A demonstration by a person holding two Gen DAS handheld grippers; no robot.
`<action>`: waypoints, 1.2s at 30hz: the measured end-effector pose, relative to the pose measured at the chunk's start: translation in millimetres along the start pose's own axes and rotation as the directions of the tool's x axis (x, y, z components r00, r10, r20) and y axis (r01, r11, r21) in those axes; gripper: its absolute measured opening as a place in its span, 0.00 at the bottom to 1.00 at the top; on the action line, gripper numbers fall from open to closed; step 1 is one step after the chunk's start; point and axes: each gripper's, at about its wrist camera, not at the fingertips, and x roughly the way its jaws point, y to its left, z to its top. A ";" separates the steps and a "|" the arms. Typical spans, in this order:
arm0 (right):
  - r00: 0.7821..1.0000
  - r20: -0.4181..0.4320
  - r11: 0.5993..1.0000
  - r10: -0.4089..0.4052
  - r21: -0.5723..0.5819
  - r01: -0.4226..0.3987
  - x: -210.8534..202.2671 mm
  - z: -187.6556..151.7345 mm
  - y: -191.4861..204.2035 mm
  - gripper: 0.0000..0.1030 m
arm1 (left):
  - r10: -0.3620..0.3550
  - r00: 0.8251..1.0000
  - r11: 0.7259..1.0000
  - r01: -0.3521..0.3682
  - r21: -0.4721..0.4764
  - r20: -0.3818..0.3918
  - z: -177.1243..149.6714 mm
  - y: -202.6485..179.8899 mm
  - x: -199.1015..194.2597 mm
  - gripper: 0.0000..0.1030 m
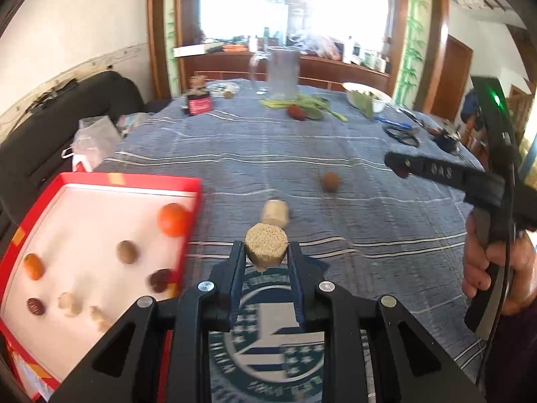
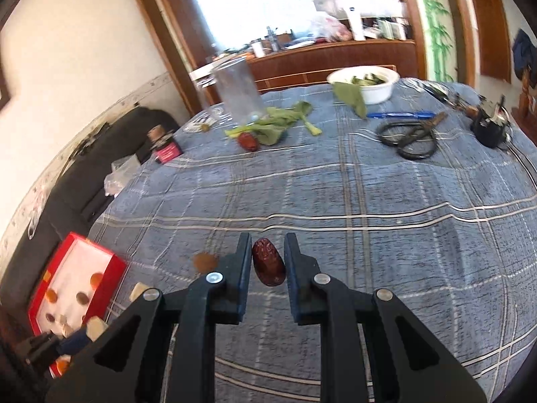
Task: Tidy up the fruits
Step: 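Carry the cream cube and red date over the red tray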
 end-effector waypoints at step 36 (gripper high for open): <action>0.958 -0.081 0.917 0.275 -0.278 -0.287 0.9 -64.6 214.5 0.21 | 0.214 0.975 0.943 -0.193 -0.271 0.051 -41.7 171.0 -46.3 0.24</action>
